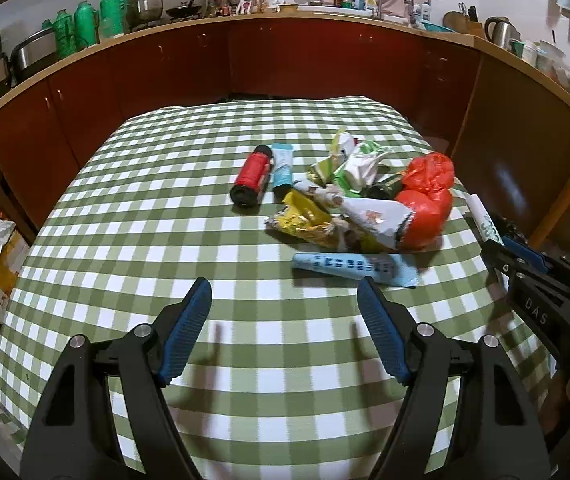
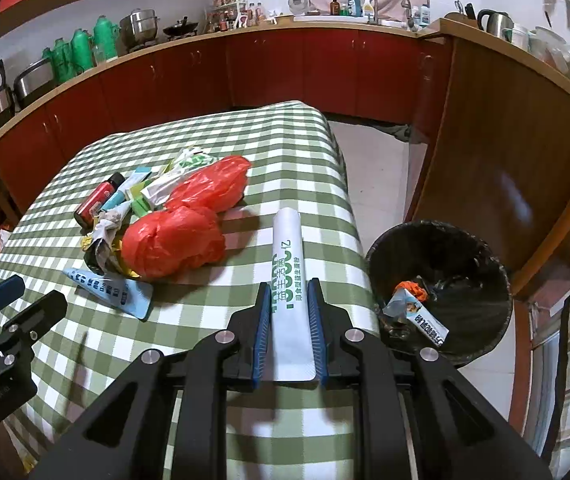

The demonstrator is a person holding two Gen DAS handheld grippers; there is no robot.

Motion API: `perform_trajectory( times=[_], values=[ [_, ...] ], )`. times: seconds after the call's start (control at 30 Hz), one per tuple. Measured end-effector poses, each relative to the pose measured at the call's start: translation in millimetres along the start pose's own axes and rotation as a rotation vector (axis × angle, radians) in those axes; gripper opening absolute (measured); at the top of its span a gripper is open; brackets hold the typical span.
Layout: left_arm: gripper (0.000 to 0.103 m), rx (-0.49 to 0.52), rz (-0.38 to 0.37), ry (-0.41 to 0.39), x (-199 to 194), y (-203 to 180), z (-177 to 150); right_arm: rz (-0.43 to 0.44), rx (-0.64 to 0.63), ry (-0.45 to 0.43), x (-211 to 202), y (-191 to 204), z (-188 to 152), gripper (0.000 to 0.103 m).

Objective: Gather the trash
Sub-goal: 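Grasp the white tube with the right gripper and lift it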

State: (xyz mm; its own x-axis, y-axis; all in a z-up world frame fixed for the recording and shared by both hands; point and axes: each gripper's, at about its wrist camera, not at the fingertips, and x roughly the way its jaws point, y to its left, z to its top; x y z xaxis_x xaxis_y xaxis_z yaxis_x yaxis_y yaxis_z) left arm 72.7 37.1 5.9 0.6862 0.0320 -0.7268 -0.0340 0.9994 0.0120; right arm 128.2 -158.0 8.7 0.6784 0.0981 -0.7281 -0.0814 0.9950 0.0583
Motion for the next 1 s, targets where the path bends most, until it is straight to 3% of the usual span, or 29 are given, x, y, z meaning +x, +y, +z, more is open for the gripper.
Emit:
perform_trajectory(
  times=[0.33,0.7,0.93,1.0],
  values=[
    [0.074,0.039,-0.014,-0.017,-1.1,-33.4,5.5,-0.022,0.020,-0.036,-11.8,-32.1,-1.1,0.020],
    [0.072,0.027,0.031,-0.029,15.9,-45.8,23.0,-0.022,0.037,-0.042,-13.2,-63.2,-1.8,0.020],
    [0.042,0.007,0.014,-0.013,20.8,-35.1,22.7,-0.008,0.038,-0.031,-7.4,-66.4,-5.6,0.020],
    [0.038,-0.004,0.003,-0.005,21.8,-32.1,21.0,-0.004,0.035,-0.026,-6.3,-66.7,-7.2,0.020]
  ],
)
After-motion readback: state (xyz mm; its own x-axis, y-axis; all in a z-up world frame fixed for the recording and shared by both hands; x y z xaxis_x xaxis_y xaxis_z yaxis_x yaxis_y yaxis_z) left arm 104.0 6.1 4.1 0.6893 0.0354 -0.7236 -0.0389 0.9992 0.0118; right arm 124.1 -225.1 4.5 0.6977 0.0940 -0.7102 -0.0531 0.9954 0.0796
